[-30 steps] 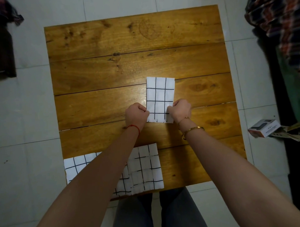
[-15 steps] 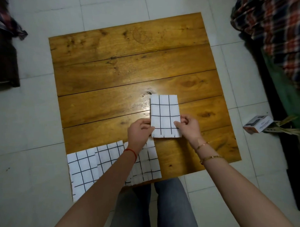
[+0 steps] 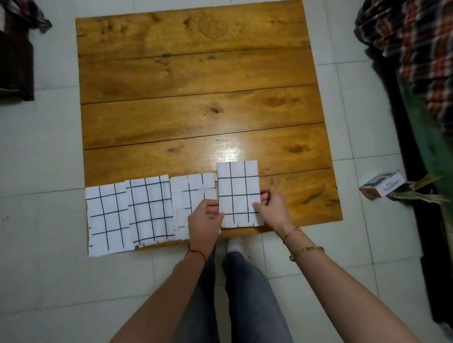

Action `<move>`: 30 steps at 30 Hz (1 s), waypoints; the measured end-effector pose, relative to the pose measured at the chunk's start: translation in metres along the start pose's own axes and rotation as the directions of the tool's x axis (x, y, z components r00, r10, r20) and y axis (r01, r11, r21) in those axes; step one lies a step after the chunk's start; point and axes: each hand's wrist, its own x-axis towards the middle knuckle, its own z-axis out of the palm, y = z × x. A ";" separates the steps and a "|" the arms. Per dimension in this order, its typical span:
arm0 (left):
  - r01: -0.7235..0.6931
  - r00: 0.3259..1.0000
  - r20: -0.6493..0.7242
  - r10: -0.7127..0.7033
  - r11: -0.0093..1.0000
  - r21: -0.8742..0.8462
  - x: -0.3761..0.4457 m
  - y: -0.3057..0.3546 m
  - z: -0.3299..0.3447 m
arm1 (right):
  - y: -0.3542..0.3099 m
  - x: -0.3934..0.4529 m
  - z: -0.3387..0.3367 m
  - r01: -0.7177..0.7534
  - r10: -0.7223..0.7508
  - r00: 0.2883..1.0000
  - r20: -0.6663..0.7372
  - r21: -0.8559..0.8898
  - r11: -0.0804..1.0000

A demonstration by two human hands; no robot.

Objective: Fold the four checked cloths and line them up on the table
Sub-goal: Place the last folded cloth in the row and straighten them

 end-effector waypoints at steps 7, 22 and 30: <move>0.044 0.999 -0.031 -0.045 0.999 -0.009 -0.017 -0.025 0.008 | 0.018 -0.007 0.006 0.060 -0.057 0.998 0.036 -0.096 0.994; -0.029 0.984 -0.140 0.114 0.863 0.504 -0.024 -0.015 0.017 | 0.027 0.000 0.000 0.256 -0.299 0.954 0.004 -0.527 0.810; -0.108 0.976 -0.012 0.217 0.534 0.839 -0.030 -0.015 0.038 | 0.039 -0.012 0.009 0.290 -0.376 0.926 0.025 -0.682 0.671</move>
